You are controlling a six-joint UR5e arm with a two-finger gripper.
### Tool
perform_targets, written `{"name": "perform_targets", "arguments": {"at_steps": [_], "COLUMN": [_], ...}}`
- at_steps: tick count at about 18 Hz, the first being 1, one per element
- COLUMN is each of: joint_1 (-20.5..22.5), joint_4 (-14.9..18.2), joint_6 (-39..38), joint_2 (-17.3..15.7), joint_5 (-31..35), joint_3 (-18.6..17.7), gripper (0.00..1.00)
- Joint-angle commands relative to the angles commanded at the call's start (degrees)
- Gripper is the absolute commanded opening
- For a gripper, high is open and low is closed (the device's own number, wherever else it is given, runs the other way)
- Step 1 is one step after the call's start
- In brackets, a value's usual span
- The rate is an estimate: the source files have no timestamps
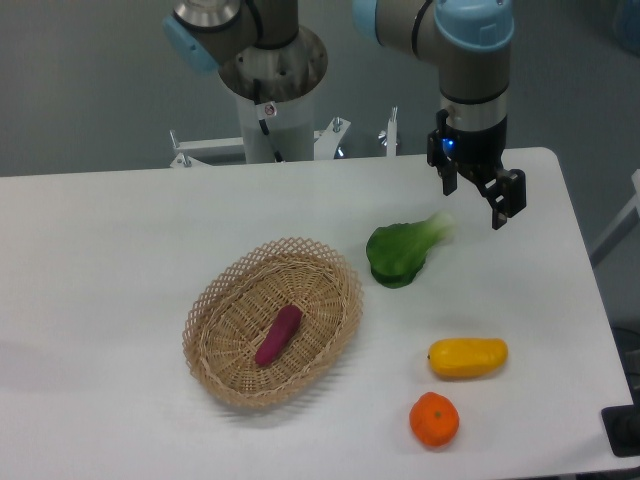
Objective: Pick up the sweet potato from the basket
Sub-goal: 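Move the open gripper over the wicker basket above the purple sweet potato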
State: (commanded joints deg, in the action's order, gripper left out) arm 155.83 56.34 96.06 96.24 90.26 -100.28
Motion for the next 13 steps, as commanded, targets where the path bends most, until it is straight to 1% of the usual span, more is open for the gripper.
{"name": "perform_targets", "arguments": {"at_steps": [5, 8, 10, 13], "joint_1": [-0.4, -1.1, -2.9, -6.2], "joint_4": [-0.1, 0.0, 0.0, -0.4], "joint_6": [0.0, -0.8, -5.0, -15.5], "joint_2": [-0.1, 0.0, 0.1, 0.3], "joint_5": [0.3, -0.3, -1.0, -1.0], "joint_3": [-0.9, -2.8, -3.2, -4.6], "gripper": [1.0, 1.0, 1.0, 1.0]}}
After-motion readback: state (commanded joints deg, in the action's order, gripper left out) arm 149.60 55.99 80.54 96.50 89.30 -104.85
